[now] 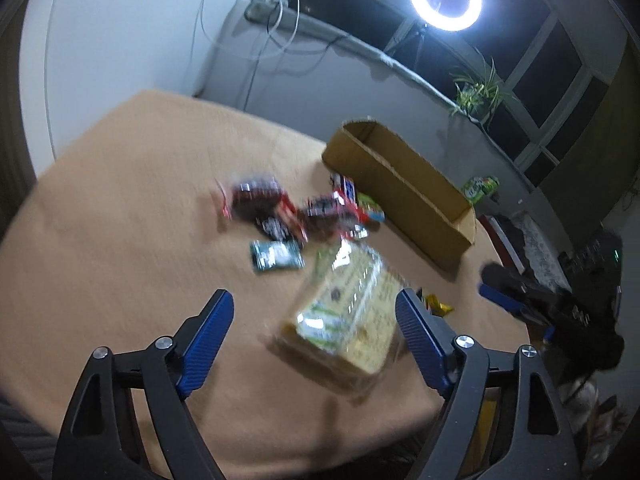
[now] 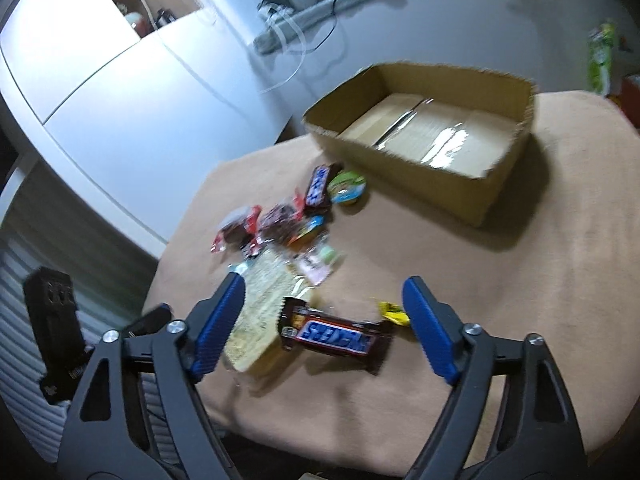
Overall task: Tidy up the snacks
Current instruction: 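Lower the left gripper onto the clear-wrapped bread package and close it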
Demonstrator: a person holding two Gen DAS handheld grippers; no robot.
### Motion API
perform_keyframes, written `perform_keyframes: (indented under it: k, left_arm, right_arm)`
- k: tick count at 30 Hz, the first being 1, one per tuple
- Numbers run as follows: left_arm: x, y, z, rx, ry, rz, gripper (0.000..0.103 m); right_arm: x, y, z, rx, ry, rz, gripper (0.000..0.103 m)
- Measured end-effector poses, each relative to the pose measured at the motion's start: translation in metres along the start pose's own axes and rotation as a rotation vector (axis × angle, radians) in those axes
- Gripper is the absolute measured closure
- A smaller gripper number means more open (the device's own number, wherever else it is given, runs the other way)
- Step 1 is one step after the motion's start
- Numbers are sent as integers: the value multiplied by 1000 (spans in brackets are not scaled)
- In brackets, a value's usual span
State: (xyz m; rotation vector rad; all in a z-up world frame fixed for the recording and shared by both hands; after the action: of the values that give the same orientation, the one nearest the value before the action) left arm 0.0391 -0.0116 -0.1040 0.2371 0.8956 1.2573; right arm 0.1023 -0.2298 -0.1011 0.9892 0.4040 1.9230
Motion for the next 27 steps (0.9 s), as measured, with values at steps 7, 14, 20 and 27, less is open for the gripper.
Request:
perform_keyframes:
  k: [7, 14, 20, 27]
  left_arm:
    - [0, -7, -20, 87, 68, -66, 25]
    - [-8, -14, -32, 141, 84, -110, 26]
    - [-17, -23, -40, 179, 79, -135, 30]
    - [-16, -34, -45, 188, 76, -128, 44]
  right_arm:
    - [7, -37, 6, 127, 12, 88, 28]
    - [8, -72, 1, 246, 6, 132, 38]
    - [15, -88, -4, 293, 50, 126, 44]
    - [19, -95, -10, 315, 89, 105, 50]
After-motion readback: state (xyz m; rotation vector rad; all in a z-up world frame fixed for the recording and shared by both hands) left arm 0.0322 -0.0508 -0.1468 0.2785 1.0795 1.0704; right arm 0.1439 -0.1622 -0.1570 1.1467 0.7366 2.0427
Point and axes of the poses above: each gripper's, at about its wrist camera, not at the fingertips, and y roughly against the way its jaws point, x to its left, z to its top, the point moved 4 cm from there along -y, roughly the way its jaws point, and after that the axes turned 5 degrees about -x, right-handed, at the moved point
